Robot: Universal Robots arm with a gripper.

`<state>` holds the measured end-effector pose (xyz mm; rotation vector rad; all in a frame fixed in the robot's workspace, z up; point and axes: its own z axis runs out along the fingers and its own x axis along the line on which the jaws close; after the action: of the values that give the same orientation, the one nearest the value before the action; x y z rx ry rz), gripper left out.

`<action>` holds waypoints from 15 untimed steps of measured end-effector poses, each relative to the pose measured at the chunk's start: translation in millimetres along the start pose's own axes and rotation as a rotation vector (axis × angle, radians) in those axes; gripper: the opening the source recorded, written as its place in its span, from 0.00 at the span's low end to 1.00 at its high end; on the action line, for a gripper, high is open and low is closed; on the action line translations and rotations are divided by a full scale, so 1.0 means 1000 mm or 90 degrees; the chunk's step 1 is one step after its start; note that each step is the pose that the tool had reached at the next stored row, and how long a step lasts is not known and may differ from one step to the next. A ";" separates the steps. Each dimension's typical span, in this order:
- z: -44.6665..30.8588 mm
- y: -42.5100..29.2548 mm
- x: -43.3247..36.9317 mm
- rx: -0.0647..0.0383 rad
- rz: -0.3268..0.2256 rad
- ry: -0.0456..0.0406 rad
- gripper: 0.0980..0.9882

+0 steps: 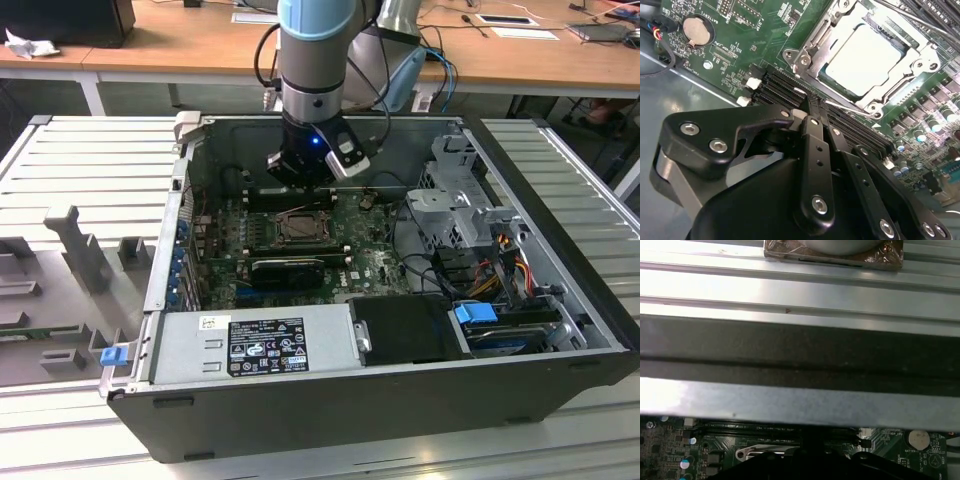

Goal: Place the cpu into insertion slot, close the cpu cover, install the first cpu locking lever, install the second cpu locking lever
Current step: 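Install the first cpu locking lever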

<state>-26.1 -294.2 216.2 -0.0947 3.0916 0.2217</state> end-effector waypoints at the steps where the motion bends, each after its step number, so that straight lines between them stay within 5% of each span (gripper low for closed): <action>1: 0.0001 0.0000 -0.0001 0.000 0.000 0.0000 0.01; 15: 0.0059 -0.0007 -0.0015 0.000 0.000 0.0000 0.01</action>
<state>-24.4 -294.0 210.4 -0.0950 3.0916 0.2212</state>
